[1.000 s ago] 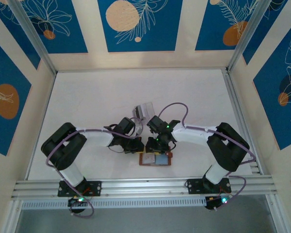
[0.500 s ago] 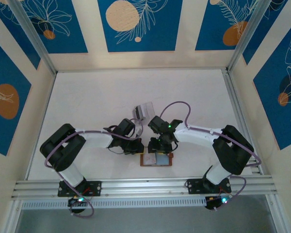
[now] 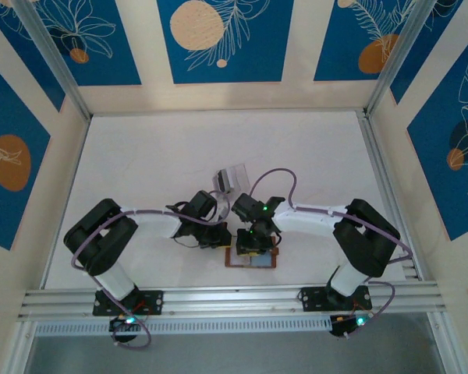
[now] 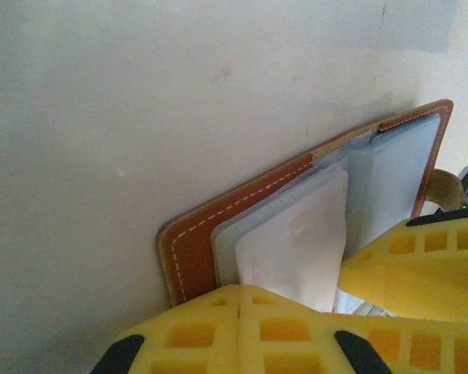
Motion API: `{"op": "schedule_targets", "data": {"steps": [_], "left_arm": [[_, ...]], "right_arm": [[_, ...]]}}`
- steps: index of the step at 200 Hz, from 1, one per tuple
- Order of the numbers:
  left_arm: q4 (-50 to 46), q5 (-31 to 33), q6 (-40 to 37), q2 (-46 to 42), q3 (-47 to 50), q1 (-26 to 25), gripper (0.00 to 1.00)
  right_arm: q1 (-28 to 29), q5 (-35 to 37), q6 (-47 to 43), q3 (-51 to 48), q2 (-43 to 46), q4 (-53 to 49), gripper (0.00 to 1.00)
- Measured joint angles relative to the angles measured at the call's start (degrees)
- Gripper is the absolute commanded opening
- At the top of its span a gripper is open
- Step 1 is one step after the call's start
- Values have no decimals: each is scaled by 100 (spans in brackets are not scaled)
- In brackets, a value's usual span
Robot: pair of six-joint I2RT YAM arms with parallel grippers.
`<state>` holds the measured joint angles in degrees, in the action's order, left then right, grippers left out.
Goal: Put the credit cards into the card holder
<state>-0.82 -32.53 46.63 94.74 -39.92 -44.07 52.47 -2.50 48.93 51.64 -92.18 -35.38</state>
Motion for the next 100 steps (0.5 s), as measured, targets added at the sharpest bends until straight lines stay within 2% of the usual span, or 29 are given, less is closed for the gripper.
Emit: {"op": "schedule_targets", "data": {"steps": [47,100], "left_arm": [[7,0,0,-20,31,0,4],[42,0,0,-20,46,0,4]], "right_arm": [[76,-155,-2,0,164,127,33],[39,85,-4,0,315,-219,32]]}}
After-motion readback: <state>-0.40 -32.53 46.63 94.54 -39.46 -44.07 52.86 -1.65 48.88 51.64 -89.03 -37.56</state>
